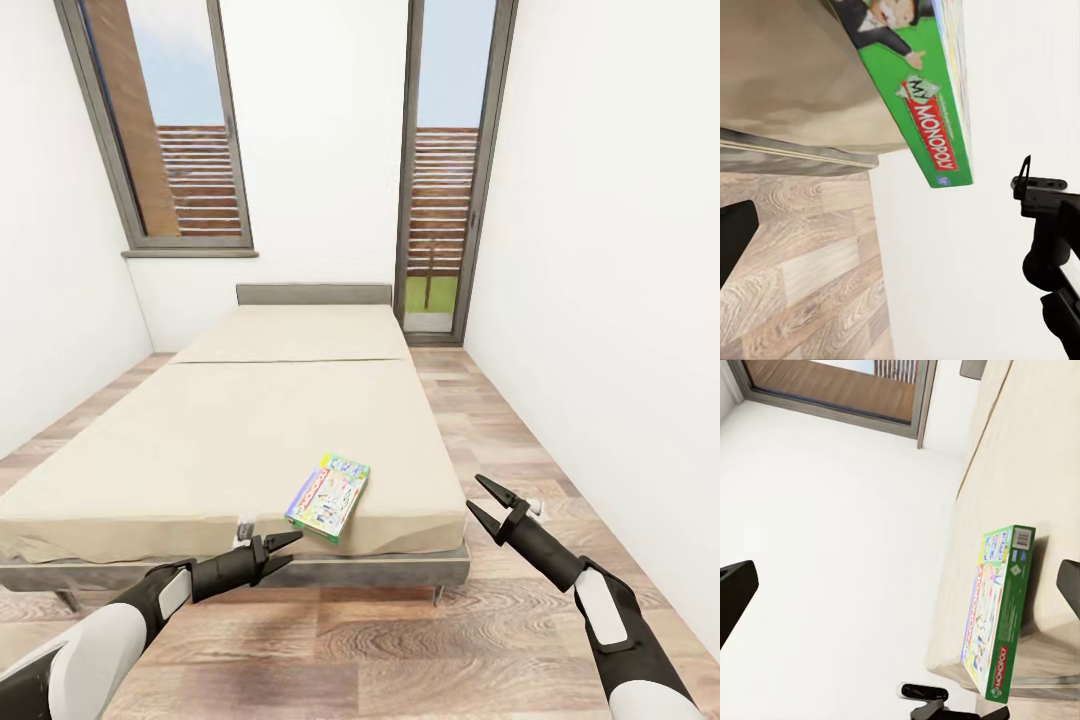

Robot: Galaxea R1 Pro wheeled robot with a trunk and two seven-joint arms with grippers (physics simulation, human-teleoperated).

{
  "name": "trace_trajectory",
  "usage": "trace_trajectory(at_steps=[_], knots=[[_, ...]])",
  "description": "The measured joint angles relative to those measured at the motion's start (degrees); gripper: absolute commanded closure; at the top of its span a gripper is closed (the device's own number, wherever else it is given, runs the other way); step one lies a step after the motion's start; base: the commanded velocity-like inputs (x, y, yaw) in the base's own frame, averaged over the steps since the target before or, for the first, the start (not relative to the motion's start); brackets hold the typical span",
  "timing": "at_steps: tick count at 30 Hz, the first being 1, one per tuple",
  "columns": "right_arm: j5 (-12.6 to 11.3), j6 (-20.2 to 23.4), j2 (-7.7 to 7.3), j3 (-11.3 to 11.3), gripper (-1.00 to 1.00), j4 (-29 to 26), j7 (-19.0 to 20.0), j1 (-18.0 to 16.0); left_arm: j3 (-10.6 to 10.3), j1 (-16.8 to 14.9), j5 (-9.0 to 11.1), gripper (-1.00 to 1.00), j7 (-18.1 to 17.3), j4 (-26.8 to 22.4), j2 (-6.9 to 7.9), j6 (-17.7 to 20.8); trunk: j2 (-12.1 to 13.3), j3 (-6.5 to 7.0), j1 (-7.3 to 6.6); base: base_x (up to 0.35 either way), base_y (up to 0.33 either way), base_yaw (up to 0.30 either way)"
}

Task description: Put all the toys in the child's room - the three board games (two on the bed and one on the table), the two jigsaw puzzles on the table, and the tennis ball on the table - inside the toy box on the table in the child's room.

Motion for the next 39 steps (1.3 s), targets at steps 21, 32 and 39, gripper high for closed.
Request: trace_trajectory(at_steps=[21, 32, 39], knots=[[0.0, 0.0, -0.08, 0.0, -1.0, 0.04, 0.06, 0.01, -0.06, 0.0, 0.01, -1.0, 0.1, 0.0, -0.04, -0.13, 0.0, 0.0, 0.0, 0.028, -0.004, 0.0], [0.0, -0.03, -0.09, -0.04, -1.0, 0.04, 0.01, 0.02, -0.17, 0.0, 0.0, -1.0, 0.18, 0.0, -0.05, -0.16, 0.0, 0.0, 0.0, 0.002, 0.0, 0.0], [0.03, -0.05, -0.09, -0.04, -1.0, 0.03, 0.0, 0.03, -0.15, 0.0, 0.01, -1.0, 0.18, 0.0, -0.05, -0.11, 0.0, 0.0, -0.02, 0.151, -0.033, 0.0]])
